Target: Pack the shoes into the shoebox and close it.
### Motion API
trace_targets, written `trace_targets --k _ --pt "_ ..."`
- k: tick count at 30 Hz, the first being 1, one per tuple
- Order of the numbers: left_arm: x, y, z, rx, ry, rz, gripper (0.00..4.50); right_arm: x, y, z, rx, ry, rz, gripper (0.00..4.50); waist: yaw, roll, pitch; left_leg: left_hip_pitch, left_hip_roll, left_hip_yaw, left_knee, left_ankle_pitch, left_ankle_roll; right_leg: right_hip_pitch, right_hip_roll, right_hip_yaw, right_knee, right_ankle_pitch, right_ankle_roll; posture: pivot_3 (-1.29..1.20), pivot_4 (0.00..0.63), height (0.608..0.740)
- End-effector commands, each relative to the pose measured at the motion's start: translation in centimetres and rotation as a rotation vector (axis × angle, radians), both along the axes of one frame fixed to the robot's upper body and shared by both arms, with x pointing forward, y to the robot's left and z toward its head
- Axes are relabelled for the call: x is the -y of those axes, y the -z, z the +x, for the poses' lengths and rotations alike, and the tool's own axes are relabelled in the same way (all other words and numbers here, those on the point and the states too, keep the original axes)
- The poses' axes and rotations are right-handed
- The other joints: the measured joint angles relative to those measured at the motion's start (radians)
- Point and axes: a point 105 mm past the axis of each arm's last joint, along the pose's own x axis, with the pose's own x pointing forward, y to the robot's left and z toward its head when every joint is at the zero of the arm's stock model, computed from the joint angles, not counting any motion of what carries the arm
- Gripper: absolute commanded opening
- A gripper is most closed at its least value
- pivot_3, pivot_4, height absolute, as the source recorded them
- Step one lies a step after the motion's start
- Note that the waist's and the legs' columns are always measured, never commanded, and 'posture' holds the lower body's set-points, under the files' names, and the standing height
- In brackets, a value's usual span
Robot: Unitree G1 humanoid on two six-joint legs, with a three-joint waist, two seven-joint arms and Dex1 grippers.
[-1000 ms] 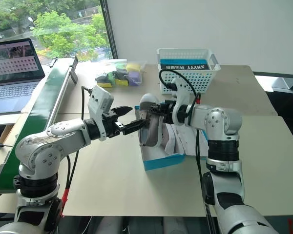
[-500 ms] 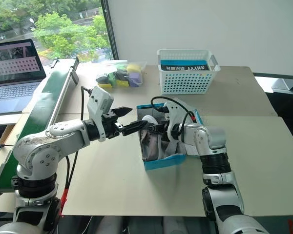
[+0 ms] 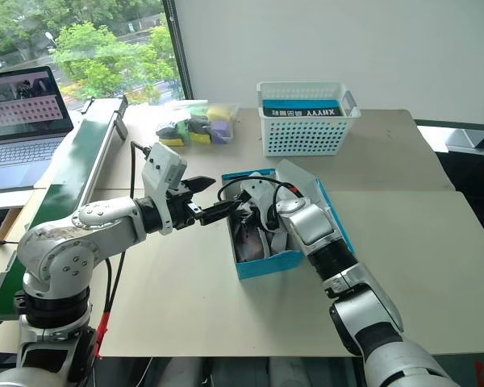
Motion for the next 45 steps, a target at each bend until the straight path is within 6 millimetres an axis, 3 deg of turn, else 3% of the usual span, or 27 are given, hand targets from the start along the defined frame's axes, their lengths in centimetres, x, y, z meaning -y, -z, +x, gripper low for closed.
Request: trace_targets --k 1,6,12,17,20,23,25,28,39,40,43,45 --pt "0.1 -0.1 -0.8 0.023 0.037 0.042 4.5 -0.2 -2.1 0.0 0.059 -0.031 0.042 2.61 0.001 0.0 0.0 -0.001 0.0 0.0 0.0 0.0 0.0 0.0 0.0 0.0 0.0 0.0 0.0 0.0 0.15 0.74" --pt "-0.8 0.5 -1.1 0.015 0.071 0.117 4.5 -0.1 -6.3 -1.2 0.076 -0.062 0.18 4.38 0.0 0.0 0.0 -0.004 0.0 0.0 0.0 0.0 0.0 -0.004 0.0 0.0 0.001 0.0 0.0 0.0 0.15 0.74" --pt "-1.3 0.6 -0.7 0.015 0.096 0.148 4.5 1.8 -11.0 -2.7 0.129 -0.075 0.254 4.46 0.003 0.001 0.0 -0.004 0.0 0.0 0.0 0.0 0.0 -0.003 0.0 -0.001 0.0 0.0 0.0 0.0 0.15 0.74" --pt "-1.0 0.7 -0.4 0.018 0.153 0.173 4.5 6.4 -15.3 -5.2 0.155 -0.043 0.277 4.46 0.012 0.001 0.001 -0.005 0.0 -0.001 0.0 0.0 0.0 -0.003 0.0 -0.001 -0.002 0.0 0.0 0.0 0.15 0.74" --pt "-0.7 0.8 -0.3 0.015 0.196 0.184 4.5 8.7 -16.2 -6.3 0.149 0.01 0.263 4.46 0.014 0.001 0.001 -0.005 0.0 0.0 0.0 0.0 0.001 -0.003 0.0 -0.001 -0.004 0.0 0.0 0.0 0.15 0.74" --pt "-0.1 0.9 -0.4 0.014 0.257 0.198 4.5 10.0 -16.4 -9.0 0.084 -0.015 0.275 4.46 0.013 0.001 0.001 -0.006 0.0 0.0 -0.001 -0.001 0.001 -0.003 0.0 -0.001 -0.005 0.0 0.0 0.0 0.15 0.74" --pt "0.2 0.9 -0.5 0.013 0.303 0.213 4.5 10.9 -15.9 -9.7 0.065 0.018 0.289 4.46 0.008 0.001 0.001 -0.006 0.0 0.0 -0.001 -0.001 0.001 -0.002 0.0 -0.001 -0.005 0.0 0.0 0.0 0.15 0.74" --pt "0.7 1.0 -0.3 0.015 0.374 0.241 4.5 12.6 -13.6 -11.2 0.041 0.086 0.288 3.77 0.008 0.001 0.001 -0.005 0.0 0.0 -0.001 -0.001 0.001 -0.002 0.0 -0.001 -0.005 0.0 0.0 0.0 0.15 0.74" --pt "1.6 0.0 0.9 0.057 0.534 0.326 4.5 13.2 -5.8 -16.1 -0.054 0.296 0.447 0.05 0.023 0.002 0.001 -0.006 -0.001 0.001 0.0 -0.001 0.002 -0.001 0.0 0.0 -0.005 0.0 0.001 0.0 0.15 0.74" --pt "1.6 -0.1 0.9 0.061 0.541 0.333 4.5 13.2 -5.3 -16.4 -0.067 0.314 0.467 0.05 0.025 0.002 0.001 -0.005 0.0 0.0 0.0 -0.001 0.002 -0.001 0.001 -0.001 -0.005 0.0 0.001 0.0 0.15 0.74" --pt "1.6 -0.7 1.2 0.092 0.563 0.375 4.5 12.3 -1.0 -19.6 -0.263 0.333 0.461 0.05 0.029 0.003 0.001 -0.006 -0.001 0.0 0.0 -0.001 0.002 -0.001 0.0 0.0 -0.005 -0.001 0.001 0.0 0.15 0.74" --pt "1.6 -0.8 1.3 0.103 0.572 0.393 4.5 12.8 0.6 -20.1 -0.3 0.389 0.469 0.05 0.031 0.003 0.001 -0.006 -0.001 -0.001 0.0 -0.001 0.002 -0.001 0.001 -0.001 -0.006 -0.001 0.001 0.0 0.15 0.74"
